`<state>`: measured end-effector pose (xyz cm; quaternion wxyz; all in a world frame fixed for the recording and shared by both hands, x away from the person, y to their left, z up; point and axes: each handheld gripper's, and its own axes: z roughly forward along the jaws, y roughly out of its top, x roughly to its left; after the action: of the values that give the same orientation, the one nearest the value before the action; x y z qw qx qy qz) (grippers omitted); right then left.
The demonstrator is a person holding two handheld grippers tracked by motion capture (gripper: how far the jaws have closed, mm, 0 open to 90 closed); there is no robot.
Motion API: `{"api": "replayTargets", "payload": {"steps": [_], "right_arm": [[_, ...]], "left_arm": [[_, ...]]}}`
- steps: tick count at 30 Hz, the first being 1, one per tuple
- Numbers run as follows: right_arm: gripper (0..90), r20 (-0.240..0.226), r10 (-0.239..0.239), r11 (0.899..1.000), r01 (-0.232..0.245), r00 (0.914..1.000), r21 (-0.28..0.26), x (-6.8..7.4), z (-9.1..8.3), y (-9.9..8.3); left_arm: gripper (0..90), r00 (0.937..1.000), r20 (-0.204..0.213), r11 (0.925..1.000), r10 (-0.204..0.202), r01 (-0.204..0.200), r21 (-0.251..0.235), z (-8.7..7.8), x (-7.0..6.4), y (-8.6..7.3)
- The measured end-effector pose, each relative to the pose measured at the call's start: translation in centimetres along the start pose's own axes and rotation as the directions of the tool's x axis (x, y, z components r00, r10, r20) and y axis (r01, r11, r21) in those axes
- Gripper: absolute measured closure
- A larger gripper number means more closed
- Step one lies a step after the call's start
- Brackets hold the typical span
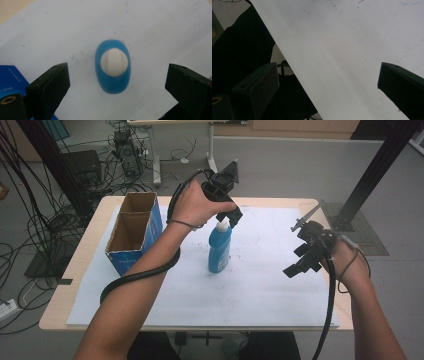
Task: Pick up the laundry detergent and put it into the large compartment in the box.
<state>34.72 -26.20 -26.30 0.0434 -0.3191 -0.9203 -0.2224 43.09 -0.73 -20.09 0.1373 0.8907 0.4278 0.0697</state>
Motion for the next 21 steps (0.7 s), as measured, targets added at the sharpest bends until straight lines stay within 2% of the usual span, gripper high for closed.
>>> {"api": "replayTargets", "payload": {"steps": [14, 21], "right_arm": [[3.3, 0.001, -0.002, 1.000, 0.002, 1.0000, 0.004, -0.1, 0.2, -0.2], [3.3, -0.002, -0.002, 1.000, 0.002, 1.0000, 0.008, -0.1, 0.4, -0.2]], "left_arm": [[6.0, 0.9998, 0.010, 0.9999, -0.015, 0.015, 0.001, 1.6, 0.1, -0.3], [6.0, 0.9999, 0.012, 0.9998, -0.011, 0.011, 0.017, 2.8, -0.4, -0.3]]}}
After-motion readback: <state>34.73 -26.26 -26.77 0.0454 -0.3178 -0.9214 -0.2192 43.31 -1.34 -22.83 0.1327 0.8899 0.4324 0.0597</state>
